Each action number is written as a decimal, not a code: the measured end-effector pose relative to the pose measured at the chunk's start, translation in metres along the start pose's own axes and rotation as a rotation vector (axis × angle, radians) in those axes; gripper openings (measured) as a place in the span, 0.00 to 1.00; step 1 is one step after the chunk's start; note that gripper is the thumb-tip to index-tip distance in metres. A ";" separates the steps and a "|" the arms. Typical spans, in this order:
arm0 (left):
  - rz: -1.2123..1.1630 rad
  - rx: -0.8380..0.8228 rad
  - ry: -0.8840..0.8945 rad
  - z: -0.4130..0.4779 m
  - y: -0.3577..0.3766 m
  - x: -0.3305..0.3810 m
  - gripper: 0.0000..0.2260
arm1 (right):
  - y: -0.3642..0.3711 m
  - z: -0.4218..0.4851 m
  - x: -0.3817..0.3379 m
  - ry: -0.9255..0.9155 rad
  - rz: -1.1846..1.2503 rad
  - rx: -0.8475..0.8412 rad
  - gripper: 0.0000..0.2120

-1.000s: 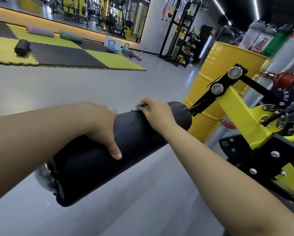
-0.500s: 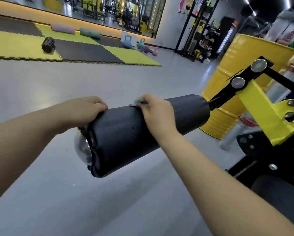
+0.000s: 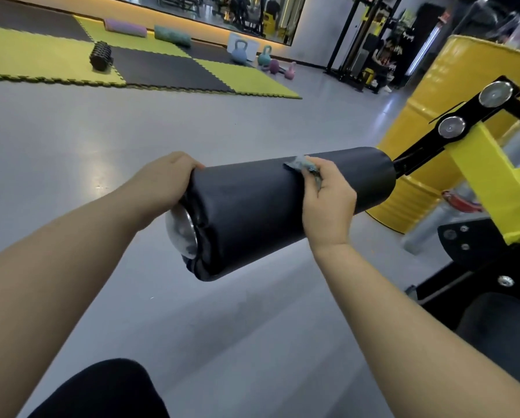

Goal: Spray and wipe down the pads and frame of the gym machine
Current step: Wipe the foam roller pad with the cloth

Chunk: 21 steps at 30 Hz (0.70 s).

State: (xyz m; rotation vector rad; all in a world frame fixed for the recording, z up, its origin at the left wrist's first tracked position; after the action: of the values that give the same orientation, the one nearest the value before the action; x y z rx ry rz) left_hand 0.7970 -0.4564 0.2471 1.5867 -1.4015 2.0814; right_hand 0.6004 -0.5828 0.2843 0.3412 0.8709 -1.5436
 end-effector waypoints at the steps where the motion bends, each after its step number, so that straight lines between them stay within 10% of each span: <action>1: -0.021 0.002 -0.021 0.001 0.000 -0.003 0.16 | 0.018 -0.016 -0.025 -0.122 0.035 -0.054 0.08; 7: 0.013 0.005 -0.101 0.009 -0.004 -0.019 0.16 | 0.040 -0.058 -0.072 -0.700 0.031 -0.337 0.09; 14: -0.005 0.016 -0.119 0.013 0.000 -0.023 0.18 | 0.004 -0.009 -0.003 -0.086 -0.024 -0.061 0.10; 21: 0.051 0.025 -0.049 0.010 -0.001 -0.019 0.12 | 0.055 -0.065 -0.093 -0.756 0.072 -0.345 0.09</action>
State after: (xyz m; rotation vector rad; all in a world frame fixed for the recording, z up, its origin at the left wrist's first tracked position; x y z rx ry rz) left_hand 0.8126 -0.4562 0.2315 1.6386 -1.4521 2.1105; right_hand 0.6521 -0.4682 0.2850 -0.4390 0.4934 -1.2727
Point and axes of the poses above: each hand's wrist, its own z-axis towards the middle knuckle, its own y-axis out of the palm, x = y × z, the point moved 7 cm from there along z, towards the middle knuckle, and after that the axes turned 10 degrees about z, right-handed, at the moved point
